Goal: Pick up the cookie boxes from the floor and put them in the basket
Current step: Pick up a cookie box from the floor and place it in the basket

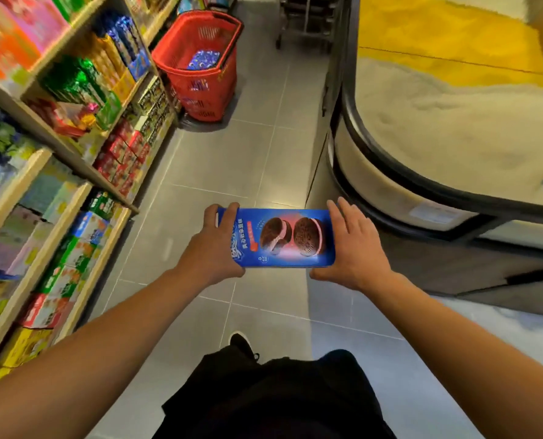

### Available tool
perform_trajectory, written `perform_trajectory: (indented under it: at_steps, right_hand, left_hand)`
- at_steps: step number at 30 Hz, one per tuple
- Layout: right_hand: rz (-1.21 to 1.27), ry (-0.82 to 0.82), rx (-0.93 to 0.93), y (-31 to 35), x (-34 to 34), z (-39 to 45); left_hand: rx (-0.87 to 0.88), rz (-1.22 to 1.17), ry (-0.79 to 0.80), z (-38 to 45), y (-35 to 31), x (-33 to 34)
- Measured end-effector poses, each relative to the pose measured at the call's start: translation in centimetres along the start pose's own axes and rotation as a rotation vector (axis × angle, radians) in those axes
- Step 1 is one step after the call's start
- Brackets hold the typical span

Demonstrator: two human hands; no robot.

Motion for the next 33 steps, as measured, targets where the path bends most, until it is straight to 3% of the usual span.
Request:
perform_trajectory:
  at_steps: [4, 11, 20, 26, 33]
  right_hand:
    - [-0.121, 0.108, -0.192, 5.3, -0.2, 5.7]
    - [-0.194, 0.208, -0.326, 8.6, 0.5, 18.1]
    - [-0.178, 0.268, -0.387, 7.5, -2.9, 40.1]
    - [-0.235, 0.313, -0.450, 7.6, -6.7, 53.6]
    - [-0.306, 0.329, -0.500, 12.1, -8.5, 72.1]
  left_hand:
    - [-0.007, 0.003, 0.013, 1.8, 4.4, -2.6]
    - [-0.082, 0.019, 0.019, 9.9, 10.0, -5.0]
    - [-0.096, 0.210, -0.006, 29.8, 12.0, -11.1]
    - [-0.128, 0.159, -0.032, 40.7, 13.6, -15.6]
    - [-0.198, 0.036, -0.020, 54.9, 20.2, -21.4]
Point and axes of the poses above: each hand's wrist, its own z-axis towards the middle knuckle, its own x-axis out of the palm, y = z × x, the point moved 1 cm from there along z, towards the middle knuckle
